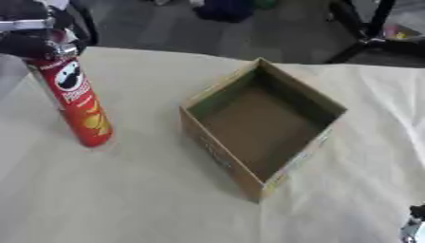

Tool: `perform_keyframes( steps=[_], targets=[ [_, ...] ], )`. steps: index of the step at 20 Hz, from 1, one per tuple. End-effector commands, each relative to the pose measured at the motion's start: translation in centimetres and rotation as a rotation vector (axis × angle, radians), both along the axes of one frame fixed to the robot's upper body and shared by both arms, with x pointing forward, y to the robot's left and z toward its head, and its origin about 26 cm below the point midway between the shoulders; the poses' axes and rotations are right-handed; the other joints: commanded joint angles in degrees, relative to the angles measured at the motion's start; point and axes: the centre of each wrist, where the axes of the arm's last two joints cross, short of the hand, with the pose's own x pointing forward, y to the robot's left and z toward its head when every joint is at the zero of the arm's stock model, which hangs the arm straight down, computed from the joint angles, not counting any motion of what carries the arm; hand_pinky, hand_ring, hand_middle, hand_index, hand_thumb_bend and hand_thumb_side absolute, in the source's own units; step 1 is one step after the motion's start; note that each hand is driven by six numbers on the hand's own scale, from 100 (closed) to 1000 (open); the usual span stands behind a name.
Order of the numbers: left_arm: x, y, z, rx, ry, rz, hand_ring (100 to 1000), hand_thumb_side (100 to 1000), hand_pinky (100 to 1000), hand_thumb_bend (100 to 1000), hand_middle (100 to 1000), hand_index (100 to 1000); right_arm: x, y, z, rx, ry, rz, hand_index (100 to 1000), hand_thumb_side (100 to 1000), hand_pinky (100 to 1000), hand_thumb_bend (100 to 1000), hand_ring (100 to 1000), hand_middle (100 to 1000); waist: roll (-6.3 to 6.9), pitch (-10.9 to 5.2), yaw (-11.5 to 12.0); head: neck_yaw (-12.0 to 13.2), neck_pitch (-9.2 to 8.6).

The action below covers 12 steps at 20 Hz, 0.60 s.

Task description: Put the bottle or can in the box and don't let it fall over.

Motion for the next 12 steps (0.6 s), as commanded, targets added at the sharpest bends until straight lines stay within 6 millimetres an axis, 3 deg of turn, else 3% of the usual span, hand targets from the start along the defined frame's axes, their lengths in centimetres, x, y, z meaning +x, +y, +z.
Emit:
perform_keyframes(
  steps=[1, 3, 6, 12],
  targets=[
    [-0.4, 0.7, 1.1, 0.218, 0.116, -0.110, 675, 1000, 447, 176, 771, 863, 0.0, -0.1, 0.4, 0.004, -0.018, 0.000, 955, 621, 367, 100, 579, 747, 0.30, -0.73, 0.0, 0.1, -0.15],
    [-0.3, 0.8, 0.8, 0.216, 0.126, -0.123, 655, 1000, 432, 268, 741, 854, 0.0, -0.1, 0.4, 0.005, -0.020, 0.000, 954, 620, 367, 100, 578, 747, 0.32, -0.74, 0.0, 0.2, -0.19],
    [0.0, 1.0, 0.2, 0.216, 0.143, -0.151, 649, 1000, 425, 336, 733, 849, 0.0, -0.1, 0.4, 0.006, -0.021, 0.000, 954, 618, 367, 100, 578, 746, 0.35, -0.78, 0.0, 0.2, -0.16],
    [0.5, 1.4, -0.5, 0.229, 0.163, -0.186, 654, 961, 417, 303, 729, 835, 0.0, -0.2, 0.4, 0.008, -0.022, 0.000, 953, 621, 368, 100, 576, 745, 0.40, -0.81, 0.0, 0.2, -0.19]
  ],
)
